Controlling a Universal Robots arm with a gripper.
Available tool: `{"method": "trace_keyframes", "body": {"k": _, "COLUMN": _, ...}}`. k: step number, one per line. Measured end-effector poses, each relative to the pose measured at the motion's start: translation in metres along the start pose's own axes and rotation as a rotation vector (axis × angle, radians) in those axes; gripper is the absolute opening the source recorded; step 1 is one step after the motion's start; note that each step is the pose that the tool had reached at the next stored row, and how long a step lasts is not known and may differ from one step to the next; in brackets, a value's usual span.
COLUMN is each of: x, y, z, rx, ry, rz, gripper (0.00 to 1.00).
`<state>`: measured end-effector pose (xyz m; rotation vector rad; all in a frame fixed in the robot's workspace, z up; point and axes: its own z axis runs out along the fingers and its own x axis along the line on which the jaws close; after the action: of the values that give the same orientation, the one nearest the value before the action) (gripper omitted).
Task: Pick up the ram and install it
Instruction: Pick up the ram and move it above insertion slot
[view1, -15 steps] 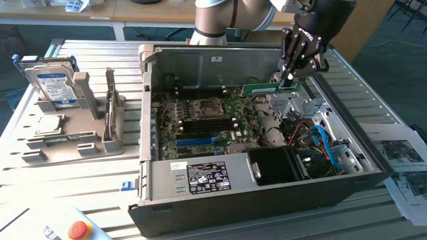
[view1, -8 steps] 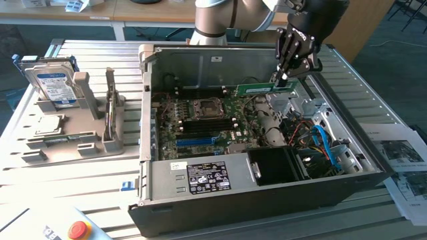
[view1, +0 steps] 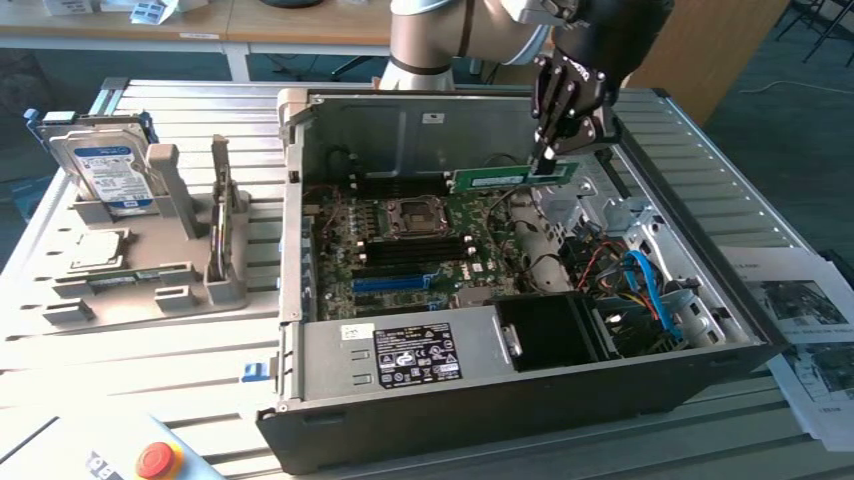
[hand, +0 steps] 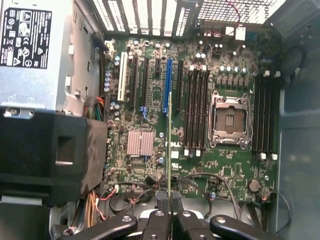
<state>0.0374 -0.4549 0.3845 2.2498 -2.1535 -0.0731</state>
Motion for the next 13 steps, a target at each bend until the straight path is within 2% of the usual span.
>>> {"method": "trace_keyframes", "body": {"k": 5, "x": -0.0003, "y": 0.0072, "z": 0.0005, "rx": 0.0000, "ry": -0.0001, "rz": 0.000, "gripper": 0.12}}
{"method": "trace_keyframes", "body": {"k": 13, "x": -0.0003, "y": 0.0073, "z": 0.0005, "rx": 0.0000, "ry": 0.0001, "rz": 0.000, "gripper": 0.12}}
